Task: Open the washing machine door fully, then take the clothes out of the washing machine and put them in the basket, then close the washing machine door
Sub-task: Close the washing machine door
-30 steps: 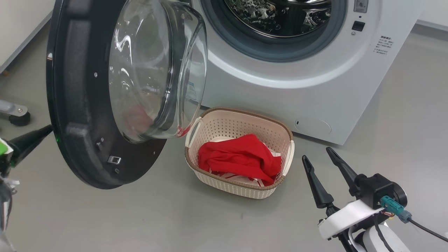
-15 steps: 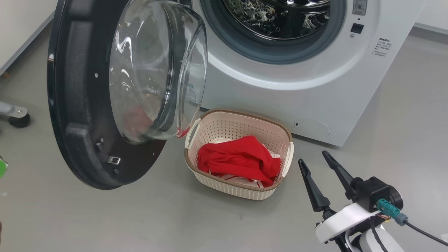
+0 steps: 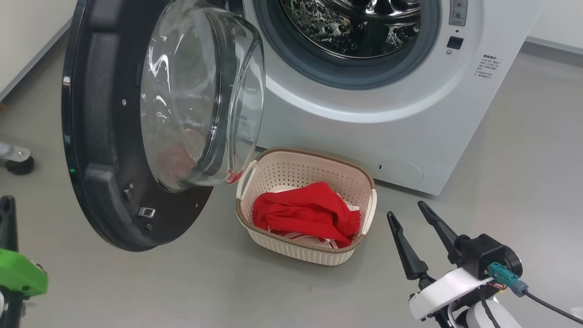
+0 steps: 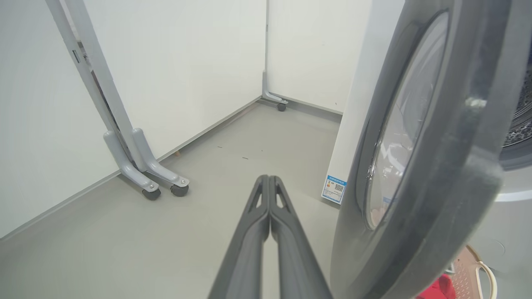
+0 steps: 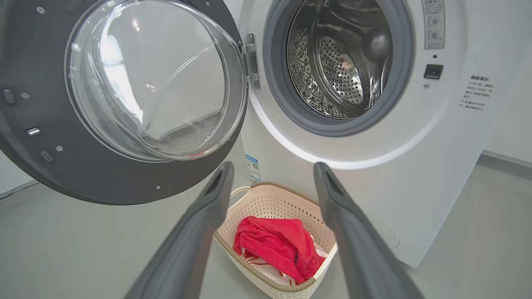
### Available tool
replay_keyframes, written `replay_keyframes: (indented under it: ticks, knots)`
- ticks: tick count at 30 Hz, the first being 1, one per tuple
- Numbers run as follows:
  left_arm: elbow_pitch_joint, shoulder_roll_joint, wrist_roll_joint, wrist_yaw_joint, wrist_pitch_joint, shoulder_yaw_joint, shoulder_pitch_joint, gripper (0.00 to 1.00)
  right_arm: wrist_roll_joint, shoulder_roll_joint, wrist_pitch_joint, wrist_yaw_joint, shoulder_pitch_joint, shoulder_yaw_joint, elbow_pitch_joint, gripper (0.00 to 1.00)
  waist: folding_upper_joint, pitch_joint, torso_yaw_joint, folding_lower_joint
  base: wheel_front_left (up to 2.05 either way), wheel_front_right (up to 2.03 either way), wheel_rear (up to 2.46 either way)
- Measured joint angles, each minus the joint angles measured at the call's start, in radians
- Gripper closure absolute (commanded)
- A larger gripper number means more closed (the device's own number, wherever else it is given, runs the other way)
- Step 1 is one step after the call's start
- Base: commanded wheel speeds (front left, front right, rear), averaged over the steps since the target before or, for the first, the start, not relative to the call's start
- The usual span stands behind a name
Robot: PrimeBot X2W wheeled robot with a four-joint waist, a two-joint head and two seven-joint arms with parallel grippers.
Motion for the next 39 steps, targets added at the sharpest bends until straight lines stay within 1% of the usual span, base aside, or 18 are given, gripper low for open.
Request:
replay_keyframes:
  ticks: [3,9,10,11,12,18,27,39]
  knots:
    - [0.014,-0.015,0.011,0.0,-0.077,0.013,0.021,1.0,0.0,0.001,0.0,0.0,0.0,0.002,0.003,0.0,0.0,-0.006,-0.001,0.0,0.0,0.0,0.0]
    - [0.048,-0.041,0.036,0.0,-0.177,-0.016,0.078,1.0,0.0,0.009,0.0,0.0,0.001,0.011,0.004,0.0,0.0,-0.012,-0.004,0.0,0.0,0.0,0.0]
    - [0.058,-0.041,0.044,0.0,-0.185,-0.022,0.086,0.67,0.0,0.009,0.0,0.0,0.001,0.012,0.004,0.0,0.0,-0.013,-0.005,0.0,0.0,0.0,0.0]
    - [0.063,-0.04,0.062,0.0,-0.198,-0.03,0.093,0.22,0.0,0.009,0.0,0.0,0.002,0.012,0.005,0.0,0.0,-0.013,-0.006,0.0,0.0,0.0,0.0]
    - [0.068,-0.04,0.078,0.0,-0.216,-0.029,0.1,0.0,0.0,0.009,0.0,0.0,0.002,0.012,0.005,0.0,0.0,-0.013,-0.006,0.0,0.0,0.0,0.0]
    - [0.091,-0.043,0.08,0.0,-0.278,-0.014,0.104,0.0,0.0,0.009,0.0,0.0,0.003,0.012,0.005,0.0,0.0,-0.009,-0.01,0.0,0.0,0.0,0.0]
    - [0.128,-0.046,0.091,0.0,-0.342,-0.036,0.105,0.0,0.0,0.009,-0.001,0.0,0.003,0.01,0.005,0.0,0.0,0.002,-0.014,0.0,0.0,0.0,0.0]
    - [0.168,-0.047,0.098,0.0,-0.369,-0.051,0.104,0.0,0.0,0.009,-0.002,0.0,0.003,0.009,0.006,0.0,0.0,0.007,-0.013,0.0,0.0,0.0,0.0]
